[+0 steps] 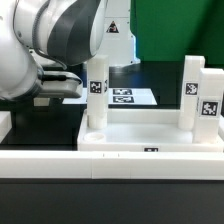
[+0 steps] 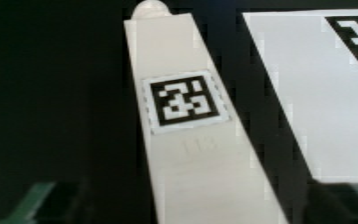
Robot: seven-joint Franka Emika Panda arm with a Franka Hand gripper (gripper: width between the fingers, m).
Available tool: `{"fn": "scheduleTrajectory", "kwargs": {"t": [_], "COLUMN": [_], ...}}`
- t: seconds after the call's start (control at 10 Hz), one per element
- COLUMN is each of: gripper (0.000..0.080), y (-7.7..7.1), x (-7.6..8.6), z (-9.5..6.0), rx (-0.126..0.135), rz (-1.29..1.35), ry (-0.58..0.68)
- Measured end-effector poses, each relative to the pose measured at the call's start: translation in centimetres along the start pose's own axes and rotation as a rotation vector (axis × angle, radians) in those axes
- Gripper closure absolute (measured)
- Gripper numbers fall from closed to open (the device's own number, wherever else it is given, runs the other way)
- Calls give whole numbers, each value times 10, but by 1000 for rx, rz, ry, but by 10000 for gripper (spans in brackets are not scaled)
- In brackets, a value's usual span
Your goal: Assemble desk
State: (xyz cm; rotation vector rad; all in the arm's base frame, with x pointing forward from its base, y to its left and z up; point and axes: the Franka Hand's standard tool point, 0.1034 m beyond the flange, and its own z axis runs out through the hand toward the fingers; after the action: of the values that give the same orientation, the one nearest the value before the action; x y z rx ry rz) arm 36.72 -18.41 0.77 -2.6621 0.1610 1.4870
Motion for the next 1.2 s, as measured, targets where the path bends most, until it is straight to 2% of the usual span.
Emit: {"fn": "scheduleTrajectory", "kwargs": {"t": [0.2,0.5,0.6,0.8,1.0,1.2], "gripper": [513,511,511,511,511,511], "y": [0,1,1,-6,-17,-18], "x": [0,0,0,-9,-19,-18], "z": [0,-2,-9,-41,-62,-64], "rx": [1,-1,-1,-1,-7,-13], "rz": [0,-3,-22,-69,-85,-88], "ry": [0,5,15,63,86,98]}}
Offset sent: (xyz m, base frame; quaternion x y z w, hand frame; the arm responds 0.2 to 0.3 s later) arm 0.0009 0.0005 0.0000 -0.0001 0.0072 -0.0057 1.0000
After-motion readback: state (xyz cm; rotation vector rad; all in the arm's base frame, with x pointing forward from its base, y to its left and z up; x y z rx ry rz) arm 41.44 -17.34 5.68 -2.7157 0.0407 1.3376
